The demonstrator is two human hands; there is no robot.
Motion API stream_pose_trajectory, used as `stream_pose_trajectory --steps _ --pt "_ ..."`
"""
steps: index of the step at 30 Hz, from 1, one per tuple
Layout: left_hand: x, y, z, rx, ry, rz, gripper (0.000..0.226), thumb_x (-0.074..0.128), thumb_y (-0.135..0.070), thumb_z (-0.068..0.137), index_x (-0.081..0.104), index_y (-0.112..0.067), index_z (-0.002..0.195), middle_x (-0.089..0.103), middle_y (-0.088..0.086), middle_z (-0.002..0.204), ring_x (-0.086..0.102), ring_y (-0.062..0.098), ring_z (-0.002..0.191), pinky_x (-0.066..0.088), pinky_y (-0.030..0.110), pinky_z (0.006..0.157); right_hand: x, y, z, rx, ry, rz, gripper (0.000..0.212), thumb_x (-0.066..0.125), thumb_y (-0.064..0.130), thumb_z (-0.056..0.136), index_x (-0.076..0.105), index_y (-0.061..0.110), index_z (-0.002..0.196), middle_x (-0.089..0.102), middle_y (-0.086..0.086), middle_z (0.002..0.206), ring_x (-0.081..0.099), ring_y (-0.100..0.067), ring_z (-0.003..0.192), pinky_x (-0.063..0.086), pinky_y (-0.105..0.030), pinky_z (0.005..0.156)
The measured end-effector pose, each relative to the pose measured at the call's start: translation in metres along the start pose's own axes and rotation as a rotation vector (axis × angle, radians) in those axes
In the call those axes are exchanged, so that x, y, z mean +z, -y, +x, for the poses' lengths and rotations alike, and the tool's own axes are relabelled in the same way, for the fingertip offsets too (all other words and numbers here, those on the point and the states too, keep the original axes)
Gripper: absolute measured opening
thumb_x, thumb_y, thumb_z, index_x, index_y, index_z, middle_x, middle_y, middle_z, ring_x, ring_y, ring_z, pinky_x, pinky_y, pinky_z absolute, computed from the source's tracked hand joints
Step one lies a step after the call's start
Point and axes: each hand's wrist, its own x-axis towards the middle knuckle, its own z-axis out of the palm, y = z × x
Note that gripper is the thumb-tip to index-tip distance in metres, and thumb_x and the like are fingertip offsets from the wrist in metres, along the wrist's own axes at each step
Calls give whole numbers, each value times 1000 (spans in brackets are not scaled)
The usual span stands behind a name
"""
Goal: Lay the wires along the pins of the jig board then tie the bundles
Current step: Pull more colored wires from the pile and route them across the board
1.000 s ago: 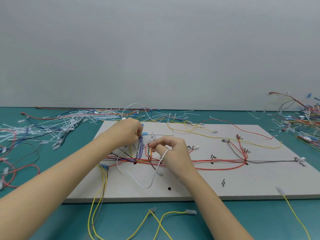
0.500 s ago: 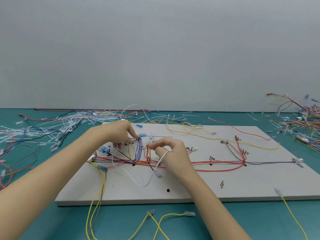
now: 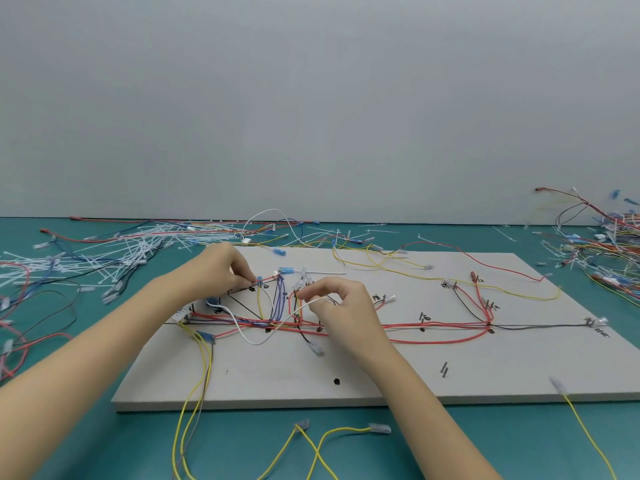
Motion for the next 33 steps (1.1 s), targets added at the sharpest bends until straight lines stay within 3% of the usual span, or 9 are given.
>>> stream_pose_trajectory --steps 7,11,13,15,18,24,27,30,33 --pt "-6 15 -10 -22 -35 -58 22 79 -12 79 76 -33 70 72 -17 66 63 -6 65 42 7 56 0 -1 1 -3 10 -11 29 54 3 80 74 24 78 70 8 86 48 10 54 36 -17 60" --pt "-8 21 -16 -23 -63 -135 22 81 -16 77 75 -35 67 73 -15 69 60 -5 67 42 9 60 0 0 1 -6 12 -36 28 54 4 82 76 21 81 71 11 88 59 0 78 42 -20 67" --pt "-9 23 -20 -55 -43 -218 18 81 -14 77 78 -31 71 75 -5 74 63 9 70 49 25 69 0 1 1 -3 22 -48 29 52 3 84 77 19 82 70 10 82 61 -2 83 44 -19 69" --pt "-12 24 -23 -91 -14 -294 14 79 -12 79 80 -25 76 76 0 79 63 14 73 50 28 72 0 4 1 15 58 16 34 44 -1 86 76 10 84 66 5 72 59 4 68 40 -11 61" --pt "-14 26 -25 -120 28 -372 15 73 -6 84 79 -20 84 77 -2 82 67 10 80 51 15 67 -5 8 1 77 119 198 41 33 -8 80 72 3 78 59 -4 58 44 -1 39 30 -8 42" --pt "-12 25 -28 -145 24 -406 17 68 -1 86 78 -15 90 76 -2 85 65 7 79 46 7 60 -17 13 0 156 119 479 23 36 10 50 59 9 52 37 -6 42 24 -9 34 11 -19 37" --pt "-9 27 -29 -146 -9 -420 23 68 2 86 79 -18 88 77 -3 88 67 9 84 48 15 72 -22 12 1 186 77 688 17 38 11 64 51 8 53 29 -2 43 15 -9 35 6 -23 41" --pt "-3 28 -32 -138 -77 -440 28 70 5 83 78 -22 83 77 -3 88 68 11 85 49 19 78 -27 10 5 233 15 810 28 38 17 84 37 13 55 23 2 49 12 -10 37 3 -34 54" --pt "4 32 -35 -141 -161 -422 32 74 2 80 77 -30 75 76 -3 76 67 12 74 49 22 70 -29 9 9 241 -76 815 35 47 19 91 37 15 58 34 1 49 27 -13 37 20 -23 42"
